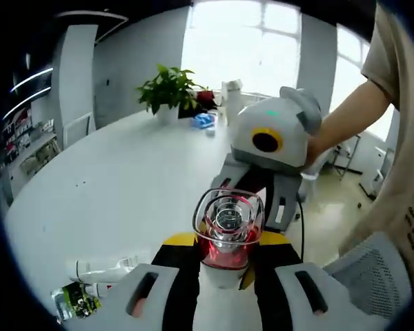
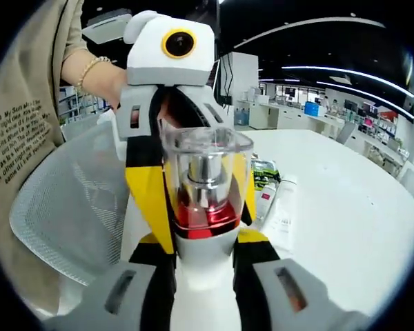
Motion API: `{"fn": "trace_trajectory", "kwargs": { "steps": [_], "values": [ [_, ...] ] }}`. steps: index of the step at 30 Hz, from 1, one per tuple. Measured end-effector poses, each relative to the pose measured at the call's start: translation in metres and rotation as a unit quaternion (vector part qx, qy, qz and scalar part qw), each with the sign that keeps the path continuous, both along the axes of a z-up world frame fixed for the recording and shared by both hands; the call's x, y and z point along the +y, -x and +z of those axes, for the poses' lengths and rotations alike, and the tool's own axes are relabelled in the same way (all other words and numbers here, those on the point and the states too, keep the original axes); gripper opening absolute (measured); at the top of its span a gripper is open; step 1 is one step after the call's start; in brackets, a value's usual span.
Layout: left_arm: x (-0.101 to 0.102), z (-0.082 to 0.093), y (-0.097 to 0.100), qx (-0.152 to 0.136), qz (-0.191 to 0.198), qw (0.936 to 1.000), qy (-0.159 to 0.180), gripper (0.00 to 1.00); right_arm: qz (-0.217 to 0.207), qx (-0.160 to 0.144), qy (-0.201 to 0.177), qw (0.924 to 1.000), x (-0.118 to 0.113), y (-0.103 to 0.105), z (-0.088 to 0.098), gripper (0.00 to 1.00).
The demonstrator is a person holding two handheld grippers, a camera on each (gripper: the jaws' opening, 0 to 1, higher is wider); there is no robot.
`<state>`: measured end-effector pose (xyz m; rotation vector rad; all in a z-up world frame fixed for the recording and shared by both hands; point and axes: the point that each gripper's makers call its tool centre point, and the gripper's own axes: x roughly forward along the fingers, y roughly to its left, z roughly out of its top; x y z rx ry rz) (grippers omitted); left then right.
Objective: Arrange the skincare products in the storage area until every visible bottle or jar stands upright without overlapping.
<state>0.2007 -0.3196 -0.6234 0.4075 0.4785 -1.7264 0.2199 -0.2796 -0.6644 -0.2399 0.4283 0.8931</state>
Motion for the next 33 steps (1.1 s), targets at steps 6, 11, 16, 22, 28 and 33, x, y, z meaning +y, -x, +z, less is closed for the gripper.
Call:
{"fn": "trace_trajectory", "kwargs": {
  "steps": [6, 11, 16, 22, 28, 33],
  "values": [
    [-0.005, -0.006, -0.009, -0.006, -0.010, 0.9999, -0.005, 0.26, -0.009, 0.003, -0.002, 0.9999, -0.007, -0.010, -0.007, 0.30],
    [-0.011, -0.006, -0.019, -0.015, -0.016, 0.9998, -0.001, 0.26, -0.016, -0.006, 0.002, 0.9999, -0.014, -0.022, -0.007, 0.31],
    [-0.021, -0.005, -0.035, -0.025, -0.018, 0.9995, 0.004, 0.26, -0.022, -0.020, 0.013, 0.9995, -0.025, -0.038, -0.006, 0.31],
    [-0.033, -0.005, -0.048, -0.027, -0.019, 0.9995, 0.005, 0.26, -0.027, -0.023, 0.016, 0.9992, -0.037, -0.052, -0.006, 0.31],
    [-0.039, -0.007, -0.057, -0.033, -0.018, 0.9993, 0.002, 0.27, -0.026, -0.023, 0.019, 0.9992, -0.043, -0.058, -0.006, 0.31],
    [-0.040, -0.007, -0.056, -0.032, -0.015, 0.9994, 0.002, 0.27, -0.027, -0.018, 0.017, 0.9993, -0.041, -0.057, -0.006, 0.31]
  ]
}}
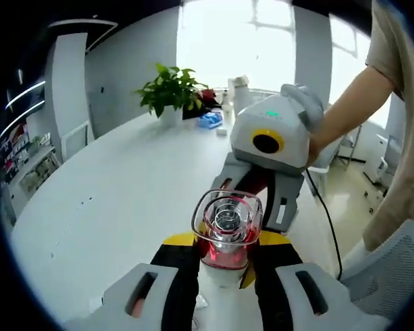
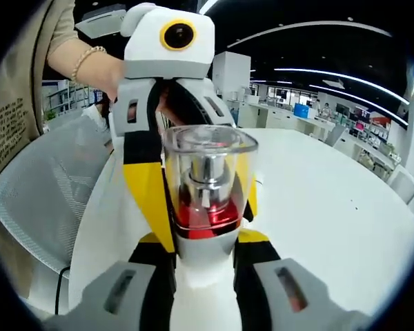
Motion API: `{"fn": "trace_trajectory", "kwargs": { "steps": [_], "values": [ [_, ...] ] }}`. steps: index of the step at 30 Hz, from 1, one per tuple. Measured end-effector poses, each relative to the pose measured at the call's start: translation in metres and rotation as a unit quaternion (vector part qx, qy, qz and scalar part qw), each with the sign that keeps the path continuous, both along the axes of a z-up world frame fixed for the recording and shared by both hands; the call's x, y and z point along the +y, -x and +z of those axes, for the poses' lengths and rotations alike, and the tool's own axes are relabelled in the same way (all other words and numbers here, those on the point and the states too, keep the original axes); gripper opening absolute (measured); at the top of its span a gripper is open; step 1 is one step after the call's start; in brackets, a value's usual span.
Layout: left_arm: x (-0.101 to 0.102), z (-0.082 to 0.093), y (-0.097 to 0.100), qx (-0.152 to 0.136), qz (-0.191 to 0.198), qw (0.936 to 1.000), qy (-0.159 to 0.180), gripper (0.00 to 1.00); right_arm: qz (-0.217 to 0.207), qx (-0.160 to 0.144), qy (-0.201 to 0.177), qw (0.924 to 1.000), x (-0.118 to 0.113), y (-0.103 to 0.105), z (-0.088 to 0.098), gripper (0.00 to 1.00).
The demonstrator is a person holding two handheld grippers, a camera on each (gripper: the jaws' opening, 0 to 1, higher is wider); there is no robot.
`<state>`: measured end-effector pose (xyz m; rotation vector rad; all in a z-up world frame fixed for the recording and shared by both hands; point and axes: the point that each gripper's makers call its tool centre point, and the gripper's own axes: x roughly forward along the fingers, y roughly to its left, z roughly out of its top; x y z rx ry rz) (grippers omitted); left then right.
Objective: Arrange the skincare products in the storage area until every visible bottle or jar stands upright without overlapping.
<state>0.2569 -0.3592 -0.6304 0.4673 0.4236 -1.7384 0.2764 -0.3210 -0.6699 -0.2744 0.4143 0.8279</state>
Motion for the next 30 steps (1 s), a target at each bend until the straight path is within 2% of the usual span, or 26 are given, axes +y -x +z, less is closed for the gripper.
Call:
{"fn": "trace_trajectory", "kwargs": {
  "steps": [5, 8, 11, 15, 16, 19, 21, 23, 30],
  "values": [
    [0.001, -0.001, 0.001, 0.004, 0.011, 0.9999, -0.006, 0.28, -0.030, 0.017, -0.019, 0.9992, 0.001, 0.002, 0.000, 0.33],
    [0.004, 0.000, 0.000, 0.004, 0.027, 0.9996, -0.009, 0.35, -0.037, 0.023, -0.021, 0.9988, 0.002, 0.004, 0.000, 0.36],
    [0.009, 0.000, -0.001, -0.003, 0.041, 0.9991, -0.013, 0.44, -0.052, 0.030, -0.023, 0.9979, 0.002, 0.008, 0.000, 0.44],
    [0.018, 0.008, 0.001, 0.010, 0.058, 0.9983, -0.005, 0.51, -0.091, 0.030, -0.030, 0.9949, -0.005, 0.007, 0.009, 0.55],
    [0.021, 0.010, 0.001, 0.014, 0.064, 0.9979, -0.004, 0.55, -0.107, 0.031, -0.035, 0.9932, -0.005, 0.009, 0.013, 0.57],
    [0.035, 0.014, -0.002, 0.033, 0.093, 0.9951, -0.007, 0.69, -0.145, 0.027, -0.046, 0.9880, -0.007, 0.012, 0.019, 0.64],
    [0.046, 0.017, -0.002, 0.035, 0.095, 0.9949, -0.003, 0.72, -0.168, 0.031, -0.044, 0.9844, -0.004, 0.017, 0.021, 0.71],
    [0.060, 0.020, 0.000, 0.043, 0.095, 0.9945, 0.001, 0.74, -0.186, 0.022, -0.041, 0.9814, 0.000, 0.022, 0.026, 0.76],
    [0.113, 0.039, -0.003, 0.070, 0.122, 0.9898, 0.024, 0.87, -0.248, 0.029, -0.048, 0.9670, 0.020, 0.043, 0.033, 0.87]
  ]
}}
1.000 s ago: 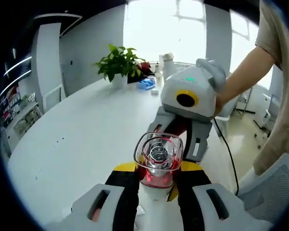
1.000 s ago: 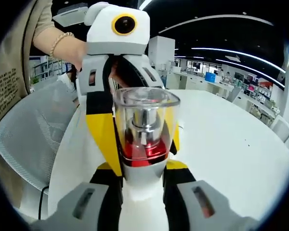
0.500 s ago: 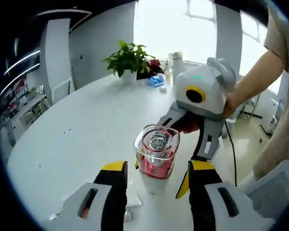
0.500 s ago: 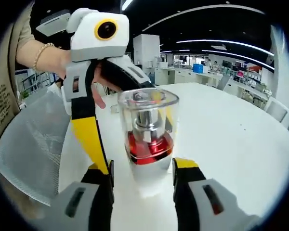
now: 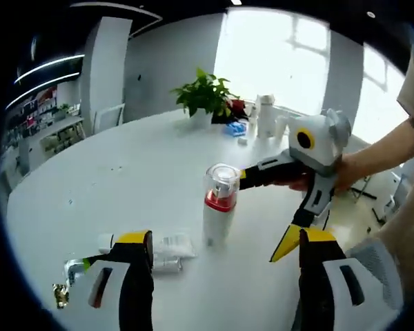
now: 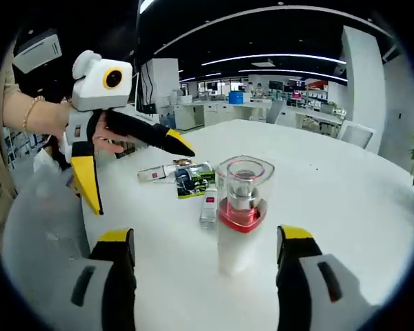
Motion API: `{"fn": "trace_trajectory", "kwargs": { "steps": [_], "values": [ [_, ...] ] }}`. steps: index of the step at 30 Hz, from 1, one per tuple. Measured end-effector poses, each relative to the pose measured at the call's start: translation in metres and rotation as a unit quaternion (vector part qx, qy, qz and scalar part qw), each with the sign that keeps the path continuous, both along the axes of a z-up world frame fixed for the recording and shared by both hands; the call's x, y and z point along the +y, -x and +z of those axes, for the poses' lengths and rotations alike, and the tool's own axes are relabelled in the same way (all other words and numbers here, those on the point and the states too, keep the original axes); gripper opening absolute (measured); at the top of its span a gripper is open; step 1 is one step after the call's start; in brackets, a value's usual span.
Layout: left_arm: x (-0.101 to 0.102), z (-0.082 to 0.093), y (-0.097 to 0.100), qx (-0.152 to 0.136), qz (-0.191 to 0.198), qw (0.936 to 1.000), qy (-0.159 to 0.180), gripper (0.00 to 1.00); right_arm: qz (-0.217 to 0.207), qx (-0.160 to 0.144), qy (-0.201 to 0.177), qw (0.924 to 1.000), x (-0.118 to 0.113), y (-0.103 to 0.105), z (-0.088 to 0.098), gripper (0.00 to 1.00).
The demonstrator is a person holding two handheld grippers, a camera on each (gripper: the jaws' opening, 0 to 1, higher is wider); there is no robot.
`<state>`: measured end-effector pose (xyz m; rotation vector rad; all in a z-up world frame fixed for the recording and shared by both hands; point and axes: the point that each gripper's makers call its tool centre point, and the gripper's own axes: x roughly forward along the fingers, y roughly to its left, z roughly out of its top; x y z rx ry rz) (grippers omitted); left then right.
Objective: Arrange the skincare products in the storage area until every visible bottle or jar stands upright without overlapping.
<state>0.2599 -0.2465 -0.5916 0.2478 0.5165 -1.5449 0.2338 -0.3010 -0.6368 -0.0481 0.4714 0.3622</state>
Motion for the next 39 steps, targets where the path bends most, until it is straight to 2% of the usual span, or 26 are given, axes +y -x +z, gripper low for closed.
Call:
{"fn": "trace_trajectory", "kwargs": {
  "steps": [6, 10, 15, 22, 28, 33, 39],
  "values": [
    [0.055, -0.002, -0.009, 0.032, 0.052, 0.9980, 0.012, 0.94, -0.039, 0.010, -0.005, 0.9992, 0.014, 0.013, 0.001, 0.93],
    [0.089, -0.009, -0.008, 0.046, 0.077, 0.9960, 0.009, 0.97, -0.059, 0.012, -0.008, 0.9982, 0.024, 0.021, 0.004, 0.96],
    [0.126, -0.009, -0.006, 0.062, 0.109, 0.9920, 0.015, 0.97, -0.066, 0.022, -0.006, 0.9976, 0.038, 0.032, 0.001, 0.98],
    [0.167, -0.013, -0.004, 0.066, 0.150, 0.9864, 0.013, 0.97, -0.087, 0.030, -0.032, 0.9952, 0.053, 0.046, 0.006, 1.00],
    [0.202, -0.023, 0.001, 0.079, 0.199, 0.9767, 0.002, 0.97, -0.097, 0.029, -0.053, 0.9935, 0.064, 0.053, 0.012, 1.00],
    [0.227, -0.035, 0.003, 0.087, 0.225, 0.9704, -0.010, 0.97, -0.101, 0.035, -0.053, 0.9928, 0.070, 0.056, 0.006, 0.99],
    [0.237, -0.038, 0.002, 0.092, 0.233, 0.9679, -0.015, 0.96, -0.107, 0.039, -0.063, 0.9915, 0.075, 0.054, 0.003, 0.99]
  ]
}}
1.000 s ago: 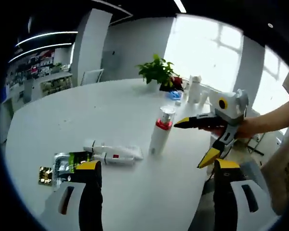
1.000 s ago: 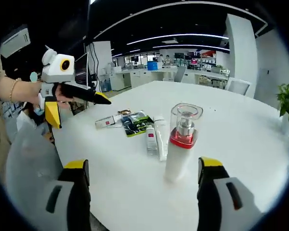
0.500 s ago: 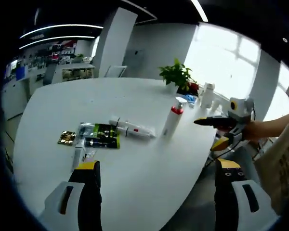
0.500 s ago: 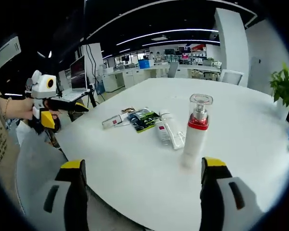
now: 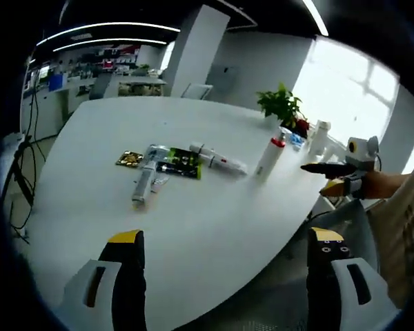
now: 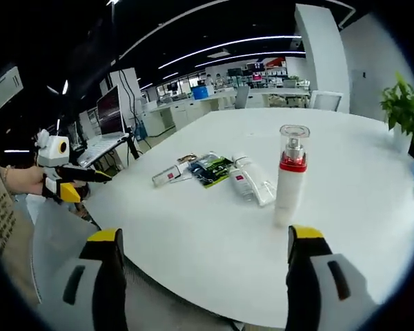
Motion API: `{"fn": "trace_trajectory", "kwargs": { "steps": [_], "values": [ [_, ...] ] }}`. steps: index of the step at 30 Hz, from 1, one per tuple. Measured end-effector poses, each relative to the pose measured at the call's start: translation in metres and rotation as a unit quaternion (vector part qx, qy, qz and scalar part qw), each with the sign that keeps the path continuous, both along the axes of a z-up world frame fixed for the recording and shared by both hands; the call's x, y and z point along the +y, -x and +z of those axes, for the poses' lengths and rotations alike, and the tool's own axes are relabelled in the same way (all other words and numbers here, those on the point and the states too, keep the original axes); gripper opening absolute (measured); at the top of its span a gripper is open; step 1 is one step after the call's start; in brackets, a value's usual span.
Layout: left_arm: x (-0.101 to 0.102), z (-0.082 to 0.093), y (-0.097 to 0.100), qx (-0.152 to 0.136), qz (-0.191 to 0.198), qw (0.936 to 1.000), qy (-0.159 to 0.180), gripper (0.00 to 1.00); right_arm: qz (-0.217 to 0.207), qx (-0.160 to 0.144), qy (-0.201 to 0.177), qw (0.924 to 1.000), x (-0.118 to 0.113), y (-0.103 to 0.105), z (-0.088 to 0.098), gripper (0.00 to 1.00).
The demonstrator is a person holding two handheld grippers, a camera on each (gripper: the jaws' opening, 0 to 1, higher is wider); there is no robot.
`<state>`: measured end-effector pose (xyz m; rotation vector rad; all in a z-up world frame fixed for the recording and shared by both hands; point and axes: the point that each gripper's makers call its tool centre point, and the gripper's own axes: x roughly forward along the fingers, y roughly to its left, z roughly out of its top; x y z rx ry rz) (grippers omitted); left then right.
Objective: Arrange the skincare products in the storage area until every visible bottle or jar stands upright without overlapping.
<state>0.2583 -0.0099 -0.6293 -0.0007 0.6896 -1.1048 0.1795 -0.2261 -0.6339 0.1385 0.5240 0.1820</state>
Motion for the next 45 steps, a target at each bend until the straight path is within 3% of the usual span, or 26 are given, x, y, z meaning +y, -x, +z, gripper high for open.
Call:
{"fn": "trace_trajectory", "kwargs": {
  "steps": [7, 12, 18, 23, 28, 35, 45],
  "values": [
    [-0.001, 0.000, -0.003, 0.004, 0.003, 1.0000, 0.002, 0.95, 0.011, 0.010, 0.011, 0.9998, 0.002, -0.001, -0.005, 0.98],
    [-0.014, 0.010, -0.009, -0.013, -0.044, 0.9989, -0.012, 0.97, 0.010, 0.009, 0.012, 0.9998, 0.002, 0.000, -0.006, 0.97],
    [-0.051, 0.030, -0.038, -0.066, -0.128, 0.9889, -0.037, 0.97, -0.003, 0.003, 0.009, 0.9999, -0.002, 0.000, -0.005, 0.96],
    [-0.084, 0.035, -0.058, -0.086, -0.172, 0.9804, -0.046, 0.96, -0.019, -0.005, 0.007, 0.9998, -0.006, 0.000, -0.002, 0.95],
    [-0.122, 0.031, -0.072, -0.097, -0.221, 0.9688, -0.058, 0.93, -0.031, -0.009, 0.005, 0.9995, -0.010, 0.000, -0.001, 0.95],
    [-0.164, 0.018, -0.084, -0.095, -0.253, 0.9605, -0.066, 0.90, -0.043, -0.011, 0.003, 0.9990, -0.014, 0.001, 0.000, 0.94],
    [-0.216, 0.000, -0.101, -0.103, -0.303, 0.9422, -0.099, 0.87, -0.061, -0.012, 0.000, 0.9980, -0.021, 0.002, 0.000, 0.93]
  ]
}}
